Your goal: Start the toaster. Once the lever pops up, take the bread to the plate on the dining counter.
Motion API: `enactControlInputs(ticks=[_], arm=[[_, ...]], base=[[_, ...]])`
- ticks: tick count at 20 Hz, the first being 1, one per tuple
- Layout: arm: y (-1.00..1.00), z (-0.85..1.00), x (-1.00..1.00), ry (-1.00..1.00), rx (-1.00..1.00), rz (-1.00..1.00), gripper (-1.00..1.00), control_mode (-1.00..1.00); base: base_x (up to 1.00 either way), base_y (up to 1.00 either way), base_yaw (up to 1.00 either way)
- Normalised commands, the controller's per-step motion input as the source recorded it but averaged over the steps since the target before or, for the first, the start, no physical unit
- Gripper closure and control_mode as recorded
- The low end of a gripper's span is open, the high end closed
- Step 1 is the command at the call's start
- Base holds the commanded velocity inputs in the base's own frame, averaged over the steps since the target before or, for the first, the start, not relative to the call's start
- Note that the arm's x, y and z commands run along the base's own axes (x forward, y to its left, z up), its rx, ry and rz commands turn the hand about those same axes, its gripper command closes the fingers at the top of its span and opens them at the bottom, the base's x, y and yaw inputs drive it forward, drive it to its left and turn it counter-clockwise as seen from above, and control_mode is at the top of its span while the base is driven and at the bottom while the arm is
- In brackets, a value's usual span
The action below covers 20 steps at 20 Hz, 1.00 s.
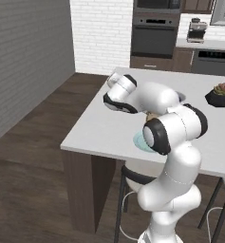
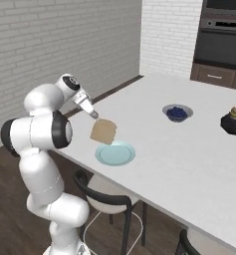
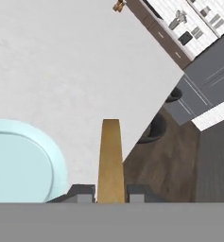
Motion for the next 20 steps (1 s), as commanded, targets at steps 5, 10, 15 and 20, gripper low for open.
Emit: enactControlInputs(ticks=[5, 10, 15, 20], arm=[[-0.34, -0.31, 0.19, 0.05, 0.01, 0.0, 1.0, -1.0], [-0.13, -0.47, 0.25, 0.1, 0.01, 0.0, 1.0, -1.0], [-0.06, -0.5, 0.22, 0.11, 0.01, 0.0, 1.0, -1.0], [0.0, -0.44, 0.19, 0.1, 0.01, 0.0, 1.0, -1.0]], base=[[0.0, 0.0, 0.0], [0.0, 0.0, 0.0], [0.0, 0.0, 0.0], [0.0, 0.0, 0.0]])
